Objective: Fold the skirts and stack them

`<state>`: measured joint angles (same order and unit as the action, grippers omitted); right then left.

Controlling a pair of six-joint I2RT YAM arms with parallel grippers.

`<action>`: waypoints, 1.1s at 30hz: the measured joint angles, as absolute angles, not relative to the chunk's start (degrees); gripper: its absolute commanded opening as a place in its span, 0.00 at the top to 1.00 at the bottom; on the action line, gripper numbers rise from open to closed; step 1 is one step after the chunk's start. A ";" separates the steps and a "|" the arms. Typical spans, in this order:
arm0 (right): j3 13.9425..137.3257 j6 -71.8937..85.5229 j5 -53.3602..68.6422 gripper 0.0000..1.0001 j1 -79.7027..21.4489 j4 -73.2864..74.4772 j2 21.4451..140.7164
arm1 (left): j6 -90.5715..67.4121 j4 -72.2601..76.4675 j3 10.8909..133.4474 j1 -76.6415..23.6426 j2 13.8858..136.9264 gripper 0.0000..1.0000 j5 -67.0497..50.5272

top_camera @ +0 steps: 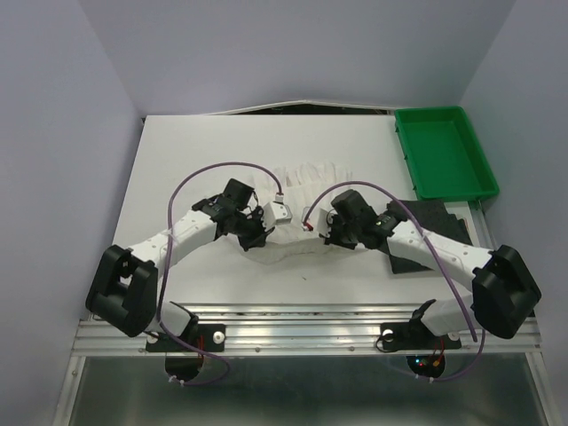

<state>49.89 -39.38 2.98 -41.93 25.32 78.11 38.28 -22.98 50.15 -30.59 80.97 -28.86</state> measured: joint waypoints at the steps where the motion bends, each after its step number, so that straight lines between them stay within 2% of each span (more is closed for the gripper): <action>1: 49.89 -39.18 2.63 0.99 -41.63 25.34 78.02 | 38.39 -23.46 50.15 -30.17 80.25 1.00 -28.84; 4: 50.26 -39.18 1.37 0.99 -40.36 25.67 77.12 | 38.35 -26.39 51.68 -28.51 75.61 1.00 -28.53; 7: 54.94 -39.40 0.40 0.99 -38.13 26.61 76.20 | 36.84 -28.58 59.94 -25.76 71.92 1.00 -27.88; 12: 74.19 -39.68 -2.39 0.99 -36.40 28.38 76.40 | 32.88 -26.96 77.43 -24.25 68.58 1.00 -21.10; 15: 83.33 -39.62 -2.35 0.99 -36.29 30.11 76.44 | 31.81 -27.09 81.28 -24.27 66.15 1.00 -19.40; 19: 88.49 -39.83 -1.76 0.99 -36.29 33.10 76.64 | 30.48 -27.79 82.24 -24.29 64.55 1.00 -18.83; 26: 88.40 -42.13 -4.19 0.99 -35.62 32.58 82.81 | 27.92 -28.05 82.37 -24.27 69.63 1.00 -15.94; 33: 100.60 -41.65 -5.15 0.99 -27.53 25.23 102.35 | 27.46 -20.95 86.15 -22.39 82.85 1.00 -13.17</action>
<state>100.60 -41.65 -5.15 -27.53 25.23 102.35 27.46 -20.95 86.15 -22.39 82.85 -13.17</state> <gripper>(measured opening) 0.037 0.038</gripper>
